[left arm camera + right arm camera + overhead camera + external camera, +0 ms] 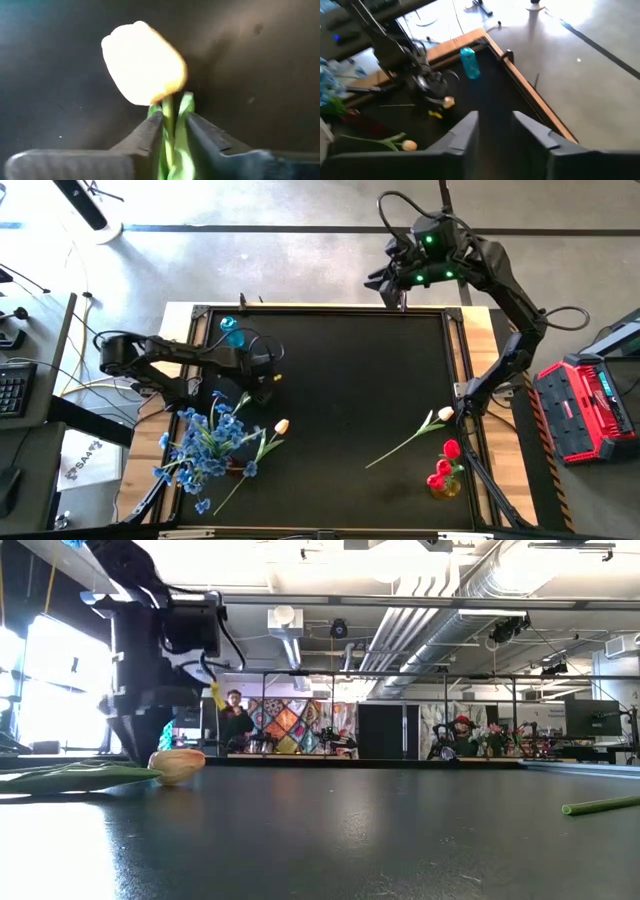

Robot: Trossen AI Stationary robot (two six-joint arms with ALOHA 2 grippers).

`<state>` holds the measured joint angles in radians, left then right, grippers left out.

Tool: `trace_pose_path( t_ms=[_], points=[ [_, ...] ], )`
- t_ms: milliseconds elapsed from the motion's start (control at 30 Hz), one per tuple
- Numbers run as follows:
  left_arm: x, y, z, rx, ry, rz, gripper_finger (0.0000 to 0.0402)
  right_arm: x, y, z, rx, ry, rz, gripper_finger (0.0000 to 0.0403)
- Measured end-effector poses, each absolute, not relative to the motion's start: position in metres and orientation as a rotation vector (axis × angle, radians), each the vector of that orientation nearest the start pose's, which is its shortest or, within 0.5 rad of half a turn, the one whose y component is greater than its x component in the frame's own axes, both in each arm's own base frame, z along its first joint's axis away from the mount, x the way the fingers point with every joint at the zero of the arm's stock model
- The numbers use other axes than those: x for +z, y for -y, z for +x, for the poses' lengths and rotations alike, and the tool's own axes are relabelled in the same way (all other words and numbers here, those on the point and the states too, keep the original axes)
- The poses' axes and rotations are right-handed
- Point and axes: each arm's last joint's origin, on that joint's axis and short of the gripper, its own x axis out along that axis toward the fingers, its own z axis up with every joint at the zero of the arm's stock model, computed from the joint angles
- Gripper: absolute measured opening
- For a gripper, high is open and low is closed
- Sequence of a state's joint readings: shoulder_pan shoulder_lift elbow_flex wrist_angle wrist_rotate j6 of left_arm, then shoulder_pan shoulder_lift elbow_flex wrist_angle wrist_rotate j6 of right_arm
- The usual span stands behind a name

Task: Sort flowers into vase by color
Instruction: Put the top white flower into the blue vase

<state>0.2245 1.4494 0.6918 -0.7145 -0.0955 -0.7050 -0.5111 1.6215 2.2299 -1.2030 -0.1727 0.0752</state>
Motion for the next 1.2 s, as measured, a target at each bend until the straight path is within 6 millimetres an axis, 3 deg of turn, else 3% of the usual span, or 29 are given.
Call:
trace_pose_path(
  t_ms=[233,600,800,1200],
  points=[
    [0.163,-0.051,0.21,0.76,-1.187,-0.721,0.0004,0.502,0.139,0.23,-0.356,-0.602,0.229,0.0008],
    [0.219,-0.068,0.217,0.749,-0.957,-0.728,0.0002,0.504,0.151,0.217,-0.295,-0.583,0.227,0.0004],
    [0.209,-0.071,0.214,0.77,-1.06,-0.738,0.0014,0.499,0.15,0.213,-0.247,-0.633,0.273,0.0017],
    [0.171,-0.068,0.223,0.761,-1.338,-0.722,0.013,0.497,0.148,0.211,-0.252,-0.656,0.306,0.0041]
  ],
)
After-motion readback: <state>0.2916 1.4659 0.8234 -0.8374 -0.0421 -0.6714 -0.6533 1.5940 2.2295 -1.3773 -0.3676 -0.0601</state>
